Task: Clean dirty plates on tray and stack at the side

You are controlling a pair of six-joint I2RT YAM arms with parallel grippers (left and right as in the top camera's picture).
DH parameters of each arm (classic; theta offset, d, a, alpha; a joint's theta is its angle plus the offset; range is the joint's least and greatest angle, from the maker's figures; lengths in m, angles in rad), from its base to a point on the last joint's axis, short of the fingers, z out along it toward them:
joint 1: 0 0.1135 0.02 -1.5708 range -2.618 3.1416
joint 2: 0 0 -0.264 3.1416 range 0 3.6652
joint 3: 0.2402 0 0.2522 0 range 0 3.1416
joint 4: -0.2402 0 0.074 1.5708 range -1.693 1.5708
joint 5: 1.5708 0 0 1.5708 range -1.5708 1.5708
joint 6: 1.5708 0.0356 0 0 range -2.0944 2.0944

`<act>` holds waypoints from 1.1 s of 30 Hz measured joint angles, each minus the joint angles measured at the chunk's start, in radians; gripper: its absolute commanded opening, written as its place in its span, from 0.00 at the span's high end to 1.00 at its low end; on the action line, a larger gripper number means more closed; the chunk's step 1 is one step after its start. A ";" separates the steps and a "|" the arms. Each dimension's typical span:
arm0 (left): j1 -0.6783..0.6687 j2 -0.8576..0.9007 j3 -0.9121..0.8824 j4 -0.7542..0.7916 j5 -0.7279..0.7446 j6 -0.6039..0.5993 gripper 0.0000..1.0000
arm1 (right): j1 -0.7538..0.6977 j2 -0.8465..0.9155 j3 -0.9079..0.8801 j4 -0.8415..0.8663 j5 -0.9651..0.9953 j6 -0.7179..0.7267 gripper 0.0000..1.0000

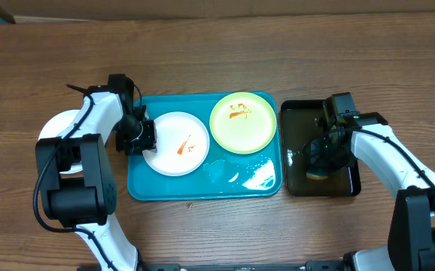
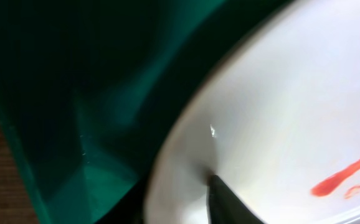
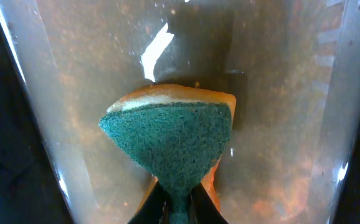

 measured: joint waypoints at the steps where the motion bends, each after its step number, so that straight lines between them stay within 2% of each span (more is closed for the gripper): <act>1: -0.002 -0.002 -0.003 0.004 -0.001 -0.003 0.90 | 0.000 0.000 0.002 -0.011 0.000 -0.001 0.96; 4: -0.006 -0.003 -0.005 0.002 -0.001 0.000 0.96 | 0.000 0.000 0.018 -0.042 0.000 0.000 0.96; 10: -0.007 -0.012 -0.005 -0.006 0.006 0.001 0.96 | 0.000 0.000 0.080 -0.043 0.000 0.013 0.96; 17: -0.007 -0.012 -0.007 -0.032 0.011 0.001 0.96 | 0.000 0.000 0.077 0.042 -0.013 0.041 0.96; 23: -0.007 -0.012 -0.011 -0.054 0.010 0.001 0.96 | 0.000 0.000 -0.025 0.174 -0.068 0.061 0.96; 27: -0.007 -0.012 -0.011 -0.054 0.010 0.001 0.96 | 0.000 0.002 -0.114 0.239 -0.086 0.123 0.96; 33: -0.007 -0.012 -0.011 -0.057 0.010 0.001 0.96 | -0.002 0.000 -0.117 0.241 -0.095 0.221 0.96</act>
